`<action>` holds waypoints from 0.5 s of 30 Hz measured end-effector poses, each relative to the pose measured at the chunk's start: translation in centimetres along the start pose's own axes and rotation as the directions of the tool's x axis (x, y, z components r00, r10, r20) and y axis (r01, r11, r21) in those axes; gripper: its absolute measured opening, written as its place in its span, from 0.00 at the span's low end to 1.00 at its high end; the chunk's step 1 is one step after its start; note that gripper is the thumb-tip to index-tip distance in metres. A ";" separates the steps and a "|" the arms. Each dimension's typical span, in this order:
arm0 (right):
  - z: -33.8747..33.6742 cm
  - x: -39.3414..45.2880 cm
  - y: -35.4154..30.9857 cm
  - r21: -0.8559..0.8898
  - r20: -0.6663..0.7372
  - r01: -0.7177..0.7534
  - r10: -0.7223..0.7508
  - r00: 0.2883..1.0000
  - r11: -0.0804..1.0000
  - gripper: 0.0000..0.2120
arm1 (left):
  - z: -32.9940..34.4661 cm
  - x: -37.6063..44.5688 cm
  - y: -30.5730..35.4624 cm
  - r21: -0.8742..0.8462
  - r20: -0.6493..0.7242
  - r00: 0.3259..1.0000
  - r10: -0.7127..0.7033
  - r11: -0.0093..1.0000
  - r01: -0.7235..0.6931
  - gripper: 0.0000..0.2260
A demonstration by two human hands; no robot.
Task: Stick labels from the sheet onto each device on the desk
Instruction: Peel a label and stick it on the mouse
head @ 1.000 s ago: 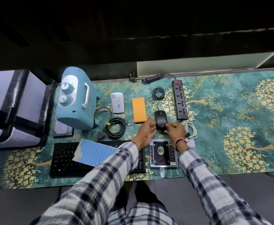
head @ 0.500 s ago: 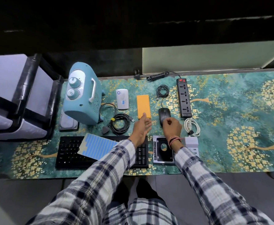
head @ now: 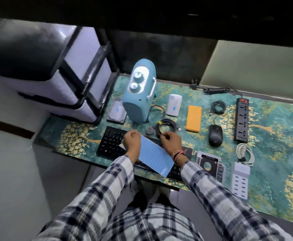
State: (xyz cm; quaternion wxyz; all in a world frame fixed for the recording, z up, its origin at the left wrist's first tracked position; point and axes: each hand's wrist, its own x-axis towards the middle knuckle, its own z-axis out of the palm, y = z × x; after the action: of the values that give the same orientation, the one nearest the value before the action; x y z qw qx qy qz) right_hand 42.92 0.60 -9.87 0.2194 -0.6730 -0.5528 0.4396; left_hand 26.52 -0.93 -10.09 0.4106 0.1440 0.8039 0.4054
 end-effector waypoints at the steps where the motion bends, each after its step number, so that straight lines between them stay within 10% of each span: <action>1: 0.9 0.0 -0.6 -0.025 0.043 0.016 -0.015 0.999 1.000 0.07 | -1.3 0.7 -0.5 0.032 -0.050 0.999 -0.001 0.999 0.003 0.09; 15: 7.2 -1.8 -2.7 -0.286 0.269 0.159 -0.080 0.960 0.945 0.12 | -7.4 4.7 -2.4 0.315 0.166 0.985 -0.038 0.949 -0.017 0.25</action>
State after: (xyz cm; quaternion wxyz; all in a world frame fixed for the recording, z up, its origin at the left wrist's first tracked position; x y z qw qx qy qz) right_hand 35.41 -1.63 -10.85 0.0668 -0.6020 -0.6775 0.4172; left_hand 18.08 -3.74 -12.01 0.4517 0.2375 0.8211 0.2557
